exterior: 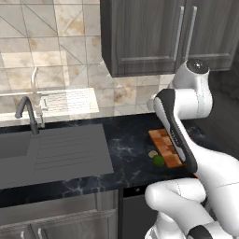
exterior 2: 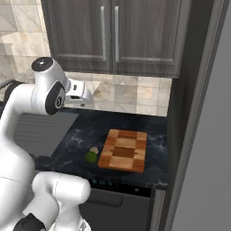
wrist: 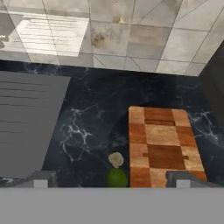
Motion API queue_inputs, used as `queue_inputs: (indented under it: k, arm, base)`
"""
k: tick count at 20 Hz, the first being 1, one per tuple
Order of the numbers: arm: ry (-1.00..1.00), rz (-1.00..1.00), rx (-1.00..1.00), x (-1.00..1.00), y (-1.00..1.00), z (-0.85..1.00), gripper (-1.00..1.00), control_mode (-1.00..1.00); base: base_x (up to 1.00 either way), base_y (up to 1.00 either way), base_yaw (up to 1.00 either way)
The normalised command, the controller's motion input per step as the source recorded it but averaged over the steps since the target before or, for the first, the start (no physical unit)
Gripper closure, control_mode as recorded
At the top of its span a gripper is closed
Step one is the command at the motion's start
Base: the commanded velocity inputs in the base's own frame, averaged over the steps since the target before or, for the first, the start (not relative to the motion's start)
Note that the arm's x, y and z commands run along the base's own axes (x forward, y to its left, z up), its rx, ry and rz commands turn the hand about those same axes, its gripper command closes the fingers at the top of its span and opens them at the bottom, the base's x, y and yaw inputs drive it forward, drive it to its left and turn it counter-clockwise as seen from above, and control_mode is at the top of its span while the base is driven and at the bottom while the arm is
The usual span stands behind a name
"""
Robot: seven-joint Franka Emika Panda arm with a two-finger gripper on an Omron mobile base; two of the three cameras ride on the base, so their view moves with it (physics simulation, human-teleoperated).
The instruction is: Open the cabinet. Place the bowl and condiment on the counter. Then place the lime and garlic on the cutting board.
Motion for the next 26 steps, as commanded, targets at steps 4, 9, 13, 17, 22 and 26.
queue_inputs:
  k: [4, 9, 13, 17, 22, 26]
  arm:
    - [-0.26, 0.00, -0.03, -0.27, -0.02, 0.22, -1.00, -1.00]
    - [-0.20, 0.00, -0.02, -0.27, -0.20, 0.23, -1.00, -1.00]
    - [-0.19, 0.00, 0.00, -0.22, -0.37, 0.30, -1.00, -1.00]
    - [-0.19, 0.00, 0.00, -0.18, -0.40, 0.33, -1.00, -1.00]
    - [-0.19, 0.00, -0.01, -0.14, -0.34, 0.32, -1.00, -1.00]
    - [-0.17, 0.00, 0.00, -0.08, -0.31, 0.33, -1.00, -1.00]
  base:
    - [0.00, 0.00, 0.00]
    - [0.00, 0.00, 0.00]
    - [0.00, 0.00, 0.00]
    - [0.00, 0.00, 0.00]
    - [0.00, 0.00, 0.00]
    - [0.00, 0.00, 0.00]
